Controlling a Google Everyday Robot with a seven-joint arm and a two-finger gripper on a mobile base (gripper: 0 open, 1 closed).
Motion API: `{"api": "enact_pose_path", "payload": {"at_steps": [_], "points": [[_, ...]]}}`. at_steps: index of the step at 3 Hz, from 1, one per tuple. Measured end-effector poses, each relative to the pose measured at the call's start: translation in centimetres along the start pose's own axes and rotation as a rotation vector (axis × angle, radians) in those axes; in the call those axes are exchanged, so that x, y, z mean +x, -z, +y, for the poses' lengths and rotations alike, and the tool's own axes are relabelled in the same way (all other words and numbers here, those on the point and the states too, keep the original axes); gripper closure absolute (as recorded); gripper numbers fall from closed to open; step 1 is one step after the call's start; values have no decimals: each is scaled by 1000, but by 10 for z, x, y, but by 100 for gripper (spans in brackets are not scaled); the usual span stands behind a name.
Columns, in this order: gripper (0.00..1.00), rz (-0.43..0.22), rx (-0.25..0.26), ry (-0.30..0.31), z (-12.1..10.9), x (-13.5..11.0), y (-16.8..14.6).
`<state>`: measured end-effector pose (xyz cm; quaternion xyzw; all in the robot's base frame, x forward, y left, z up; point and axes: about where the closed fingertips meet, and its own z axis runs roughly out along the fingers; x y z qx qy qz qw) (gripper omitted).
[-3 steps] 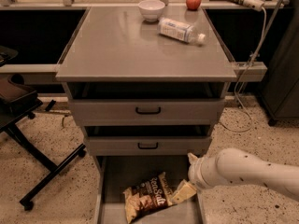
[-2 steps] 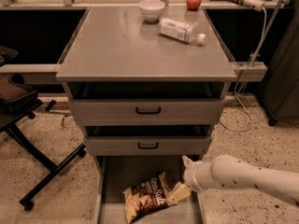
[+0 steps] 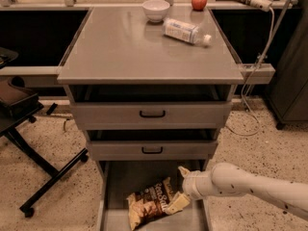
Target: Pick brown chip bag from bottom drawer and place on counter
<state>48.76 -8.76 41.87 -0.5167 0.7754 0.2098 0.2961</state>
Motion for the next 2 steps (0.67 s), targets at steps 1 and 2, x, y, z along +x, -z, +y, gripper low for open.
{"api": "enact_pose_path", "payload": {"at_steps": [1, 2], "points": [[0, 0, 0, 0, 0, 0, 0], [0, 0, 5, 12, 0, 9, -15]]}}
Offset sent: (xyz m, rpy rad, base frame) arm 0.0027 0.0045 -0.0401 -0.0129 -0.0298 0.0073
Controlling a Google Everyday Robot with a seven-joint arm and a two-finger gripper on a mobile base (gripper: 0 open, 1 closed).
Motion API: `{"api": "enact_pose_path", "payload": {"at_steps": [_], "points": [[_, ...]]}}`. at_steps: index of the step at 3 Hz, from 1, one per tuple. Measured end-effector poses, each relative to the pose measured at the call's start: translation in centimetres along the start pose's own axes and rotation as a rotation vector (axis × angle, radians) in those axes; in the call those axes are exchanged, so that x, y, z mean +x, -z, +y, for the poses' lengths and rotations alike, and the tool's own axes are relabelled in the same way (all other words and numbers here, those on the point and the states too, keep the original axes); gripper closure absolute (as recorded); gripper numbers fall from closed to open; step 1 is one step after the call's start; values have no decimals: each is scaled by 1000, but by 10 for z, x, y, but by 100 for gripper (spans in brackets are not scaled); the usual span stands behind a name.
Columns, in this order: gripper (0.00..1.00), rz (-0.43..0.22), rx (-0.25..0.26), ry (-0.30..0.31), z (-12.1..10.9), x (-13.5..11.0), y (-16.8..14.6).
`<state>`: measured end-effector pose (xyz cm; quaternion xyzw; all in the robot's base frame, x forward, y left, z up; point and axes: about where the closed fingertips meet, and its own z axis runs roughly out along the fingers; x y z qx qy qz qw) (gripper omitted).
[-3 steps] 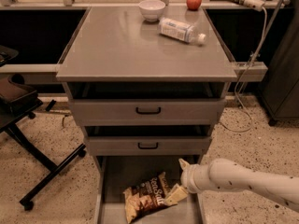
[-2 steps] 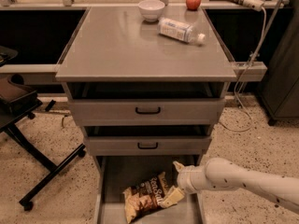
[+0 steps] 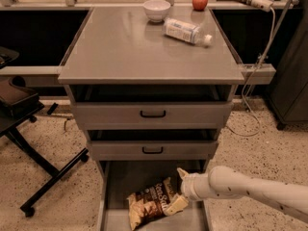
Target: Pick brown chip bag from bottom drawer and place on counter
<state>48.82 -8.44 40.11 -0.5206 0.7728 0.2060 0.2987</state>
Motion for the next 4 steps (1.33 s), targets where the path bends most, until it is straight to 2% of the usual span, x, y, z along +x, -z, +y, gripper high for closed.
{"api": "enact_pose_path", "payload": {"at_steps": [1, 3, 4], "points": [[0, 0, 10, 9, -7, 24, -34], [0, -34, -22, -31, -12, 62, -102], [0, -19, -123, -34, -5, 67, -125]]}}
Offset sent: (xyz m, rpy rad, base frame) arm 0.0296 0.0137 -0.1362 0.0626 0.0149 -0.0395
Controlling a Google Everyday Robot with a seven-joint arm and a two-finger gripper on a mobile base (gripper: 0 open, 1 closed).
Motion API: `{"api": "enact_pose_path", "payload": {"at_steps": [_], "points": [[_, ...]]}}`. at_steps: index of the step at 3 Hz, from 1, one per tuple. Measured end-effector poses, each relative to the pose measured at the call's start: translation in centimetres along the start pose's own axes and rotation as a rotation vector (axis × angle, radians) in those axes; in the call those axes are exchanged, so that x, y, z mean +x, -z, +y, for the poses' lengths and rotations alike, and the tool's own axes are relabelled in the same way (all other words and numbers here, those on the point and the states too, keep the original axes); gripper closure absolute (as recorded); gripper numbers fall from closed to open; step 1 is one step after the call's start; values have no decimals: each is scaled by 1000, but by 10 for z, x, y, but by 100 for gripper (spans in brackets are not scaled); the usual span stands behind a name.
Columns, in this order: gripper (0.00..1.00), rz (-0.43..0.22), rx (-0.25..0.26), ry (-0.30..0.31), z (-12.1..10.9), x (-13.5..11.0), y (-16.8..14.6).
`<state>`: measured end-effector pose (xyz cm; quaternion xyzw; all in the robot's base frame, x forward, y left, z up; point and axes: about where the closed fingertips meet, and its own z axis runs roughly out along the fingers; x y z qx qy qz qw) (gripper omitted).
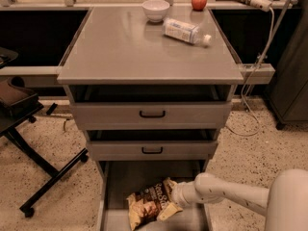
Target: Pick brown chip bag from bottom drawer and place on counter
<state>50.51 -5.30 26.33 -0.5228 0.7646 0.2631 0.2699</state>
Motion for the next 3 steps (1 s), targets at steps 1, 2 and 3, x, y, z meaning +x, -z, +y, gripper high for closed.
{"api": "enact_pose_path", "payload": {"at_steps": [1, 2, 3], "points": [[0, 0, 0, 0, 0, 0, 0], [0, -23, 18, 2, -3, 8, -24], [0, -45, 22, 1, -11, 12, -63]]}}
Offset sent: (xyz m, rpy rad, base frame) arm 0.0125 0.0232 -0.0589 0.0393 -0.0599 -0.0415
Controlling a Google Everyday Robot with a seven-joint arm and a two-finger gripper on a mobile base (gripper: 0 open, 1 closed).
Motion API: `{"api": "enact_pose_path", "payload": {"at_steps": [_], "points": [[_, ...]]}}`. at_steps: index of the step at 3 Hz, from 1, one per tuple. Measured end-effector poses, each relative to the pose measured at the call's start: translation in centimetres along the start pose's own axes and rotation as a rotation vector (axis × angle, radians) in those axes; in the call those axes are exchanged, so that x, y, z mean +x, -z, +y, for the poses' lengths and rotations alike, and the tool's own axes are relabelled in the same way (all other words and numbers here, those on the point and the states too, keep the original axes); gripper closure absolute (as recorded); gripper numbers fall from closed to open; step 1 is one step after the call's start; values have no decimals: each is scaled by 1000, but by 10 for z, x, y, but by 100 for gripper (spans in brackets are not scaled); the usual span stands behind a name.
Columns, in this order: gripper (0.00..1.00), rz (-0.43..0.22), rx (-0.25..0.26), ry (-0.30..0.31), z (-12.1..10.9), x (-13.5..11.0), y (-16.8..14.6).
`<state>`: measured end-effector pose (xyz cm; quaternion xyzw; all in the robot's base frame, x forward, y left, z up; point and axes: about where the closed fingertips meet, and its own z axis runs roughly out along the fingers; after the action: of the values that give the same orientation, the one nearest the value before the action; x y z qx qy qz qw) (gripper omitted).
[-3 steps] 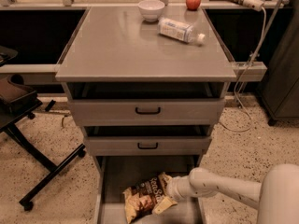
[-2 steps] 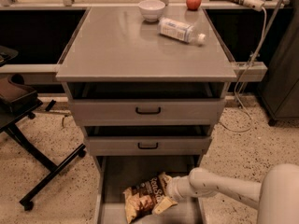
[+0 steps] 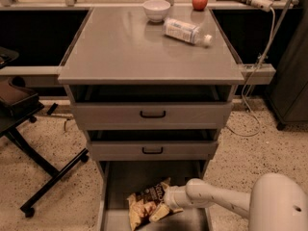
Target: Pick brown chip bag from bottom drawer and place on counter
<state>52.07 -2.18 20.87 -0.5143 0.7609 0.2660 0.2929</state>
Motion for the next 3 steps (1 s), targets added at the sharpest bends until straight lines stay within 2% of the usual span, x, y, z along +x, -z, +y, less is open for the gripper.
{"api": "enact_pose_path", "payload": {"at_steps": [2, 3], "points": [[0, -33, -29, 49, -7, -6, -57], [0, 1, -51, 46, -6, 6, -80]]}}
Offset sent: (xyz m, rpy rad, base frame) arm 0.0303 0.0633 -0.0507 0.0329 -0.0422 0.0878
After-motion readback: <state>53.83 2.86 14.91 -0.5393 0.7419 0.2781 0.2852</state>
